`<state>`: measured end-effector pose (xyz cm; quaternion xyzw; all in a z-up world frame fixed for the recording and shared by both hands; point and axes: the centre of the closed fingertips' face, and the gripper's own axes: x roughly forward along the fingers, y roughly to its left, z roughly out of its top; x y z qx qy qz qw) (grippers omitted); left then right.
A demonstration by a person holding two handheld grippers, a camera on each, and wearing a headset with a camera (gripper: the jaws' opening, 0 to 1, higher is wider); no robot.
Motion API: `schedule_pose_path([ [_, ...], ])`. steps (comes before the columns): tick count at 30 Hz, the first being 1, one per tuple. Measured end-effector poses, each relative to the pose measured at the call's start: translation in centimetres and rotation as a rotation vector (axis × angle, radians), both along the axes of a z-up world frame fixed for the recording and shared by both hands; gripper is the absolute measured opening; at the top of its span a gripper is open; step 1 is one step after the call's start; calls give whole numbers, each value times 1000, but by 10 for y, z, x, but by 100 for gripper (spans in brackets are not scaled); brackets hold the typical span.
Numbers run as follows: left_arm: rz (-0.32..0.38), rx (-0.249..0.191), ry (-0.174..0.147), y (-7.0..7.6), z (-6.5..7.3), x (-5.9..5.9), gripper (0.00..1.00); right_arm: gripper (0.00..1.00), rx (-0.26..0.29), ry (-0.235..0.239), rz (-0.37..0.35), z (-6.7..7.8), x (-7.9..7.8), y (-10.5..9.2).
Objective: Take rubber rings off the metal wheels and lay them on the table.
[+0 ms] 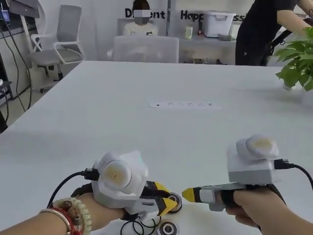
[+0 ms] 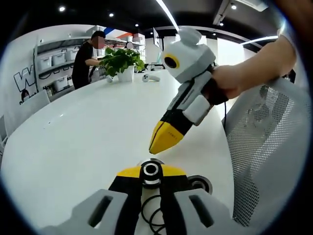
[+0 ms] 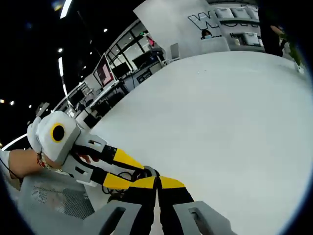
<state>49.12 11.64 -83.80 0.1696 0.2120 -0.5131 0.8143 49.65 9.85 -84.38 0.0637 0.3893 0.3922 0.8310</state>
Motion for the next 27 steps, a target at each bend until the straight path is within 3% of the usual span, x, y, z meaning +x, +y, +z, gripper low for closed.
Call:
schedule_pose_path([
  [6,-3,-4,0,0,0,0,7,0,-95,-29,72,-10,-3,-4],
  [11,-5,-8,-1,0,0,0,7,10,-190,-90,203,-16,-12,-2],
  [12,-5,-8,1,0,0,0,7,10,-192,-129,230,-14,-10,1],
  [17,-6,-11,2,0,0,0,7,7,-205,-135,263,-13,-16,3],
  [21,-6,-10,1,-1,0,0,7,21,-183,-125,278,-12,-19,5],
  [27,-4,-11,3,-1,0,-1,7,29,-172,-173,321,-14,-23,18],
])
